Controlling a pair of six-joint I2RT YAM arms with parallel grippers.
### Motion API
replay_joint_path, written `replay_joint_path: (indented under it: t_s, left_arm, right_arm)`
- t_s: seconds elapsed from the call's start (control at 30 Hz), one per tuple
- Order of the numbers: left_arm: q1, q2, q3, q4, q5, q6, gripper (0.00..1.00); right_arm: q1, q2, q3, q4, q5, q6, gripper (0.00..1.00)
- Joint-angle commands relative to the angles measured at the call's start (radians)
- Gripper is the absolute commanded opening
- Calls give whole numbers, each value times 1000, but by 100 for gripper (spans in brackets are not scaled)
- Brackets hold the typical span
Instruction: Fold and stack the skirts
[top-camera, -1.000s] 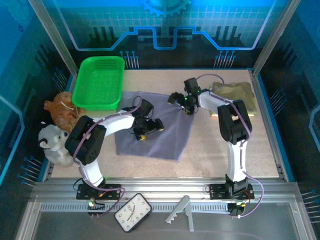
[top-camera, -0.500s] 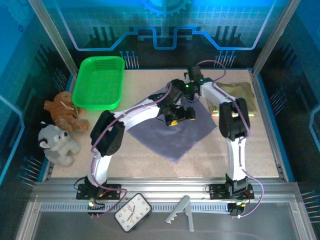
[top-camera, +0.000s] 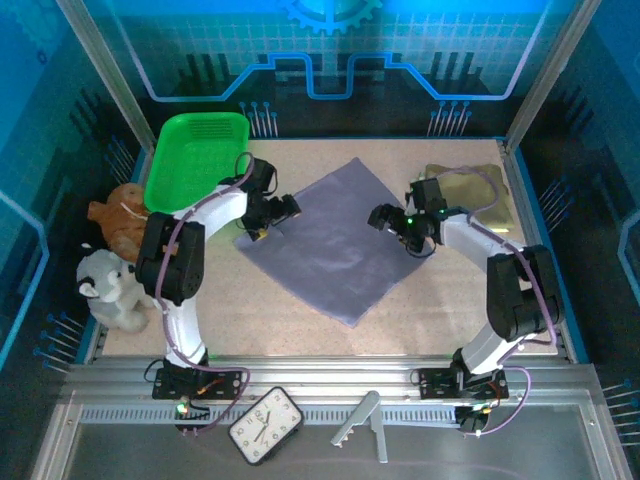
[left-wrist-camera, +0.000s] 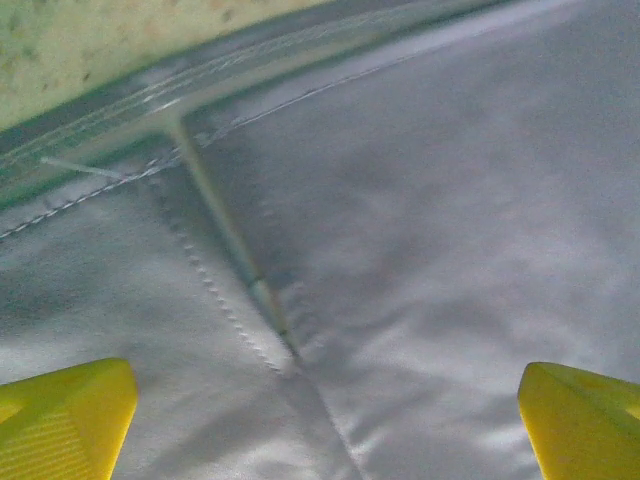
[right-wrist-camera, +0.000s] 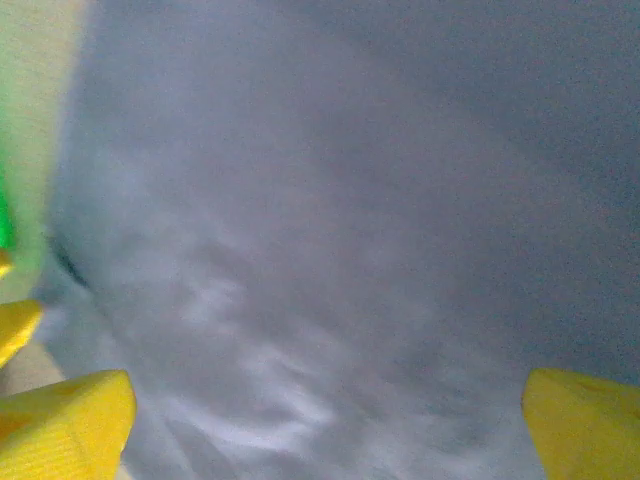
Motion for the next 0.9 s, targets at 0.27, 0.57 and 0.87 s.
replay_joint_path:
  t_s: [0.27, 0.57, 0.87]
  left_arm:
    - [-3, -113, -366, 51, -57, -64, 99]
    - [-16, -331, -597, 96, 9, -166, 99]
    - [-157, -241, -453, 57, 8, -226, 99]
  right_arm:
    - [10, 210, 128, 2, -16, -14, 100]
    - [13, 521, 526, -98, -16, -52, 100]
    - [-14, 786, 981, -225, -70, -44, 100]
